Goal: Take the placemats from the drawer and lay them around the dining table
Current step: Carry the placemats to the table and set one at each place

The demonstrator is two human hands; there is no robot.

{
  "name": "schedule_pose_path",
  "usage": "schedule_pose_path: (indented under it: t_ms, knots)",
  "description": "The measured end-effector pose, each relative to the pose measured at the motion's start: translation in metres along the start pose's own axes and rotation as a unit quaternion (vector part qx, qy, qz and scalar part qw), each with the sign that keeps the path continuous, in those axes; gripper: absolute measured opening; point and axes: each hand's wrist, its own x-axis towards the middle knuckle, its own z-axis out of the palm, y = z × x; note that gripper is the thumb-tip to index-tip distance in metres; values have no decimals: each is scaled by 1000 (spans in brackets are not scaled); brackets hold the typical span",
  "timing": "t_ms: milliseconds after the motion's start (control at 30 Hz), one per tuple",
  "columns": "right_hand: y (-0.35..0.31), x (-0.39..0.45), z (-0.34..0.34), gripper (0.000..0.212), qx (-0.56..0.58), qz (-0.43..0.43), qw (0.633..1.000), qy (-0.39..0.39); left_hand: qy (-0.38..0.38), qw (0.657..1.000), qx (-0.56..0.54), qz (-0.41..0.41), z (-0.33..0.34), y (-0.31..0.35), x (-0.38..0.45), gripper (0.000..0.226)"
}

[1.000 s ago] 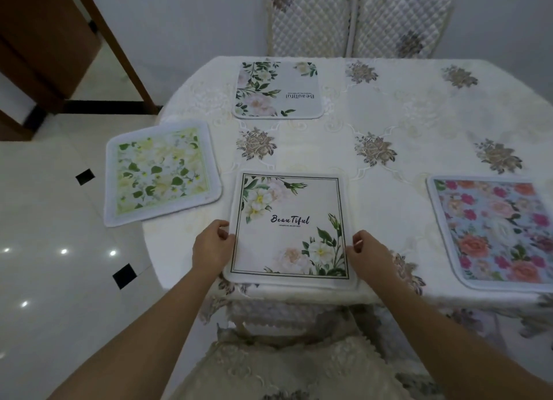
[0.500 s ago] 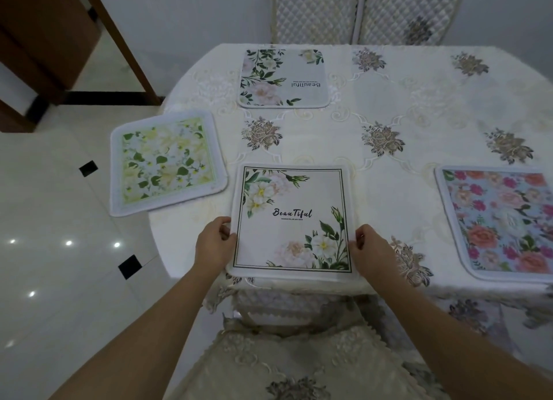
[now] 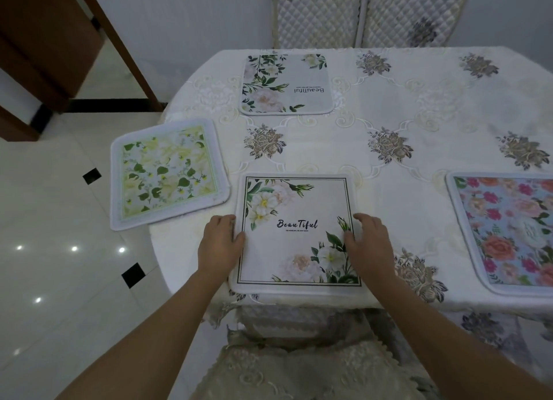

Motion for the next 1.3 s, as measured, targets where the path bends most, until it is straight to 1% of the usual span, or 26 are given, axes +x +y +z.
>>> schedule_pose_path:
  t_ms: [67, 167, 300, 433, 500, 700, 833, 967, 1300]
  knots:
    - [-12, 12, 5, 42, 1, -41, 999, -11, 22, 999, 10, 40, 0, 7, 13, 40]
    - [-31, 33, 15, 47, -23, -85, 995, -51, 36, 990, 54, 122, 4, 20, 35, 35]
    - [-54, 58, 29, 51, -75, -139, 982, -106, 11, 973, 100, 209, 15, 46, 65, 35]
    - [-69, 78, 46, 50, -104, -176, 971, -125, -41, 950, 154, 267, 31, 71, 81, 43]
    - [-73, 88, 56, 50, -111, -185, 968, -129, -60, 940, 181, 284, 38, 80, 86, 46]
    - [-69, 99, 67, 49, -136, -187, 963, -141, -109, 929, 231, 268, 54, 82, 93, 54]
    - [-64, 99, 68, 49, -150, -195, 959, -143, -115, 934, 218, 260, 54, 81, 93, 54]
    - [-63, 99, 61, 49, -162, -185, 960, -138, -109, 938, 210, 255, 48, 81, 93, 52]
    - [-30, 107, 29, 52, -177, -112, 972, -105, -77, 955, 198, 207, 23, 49, 100, 49]
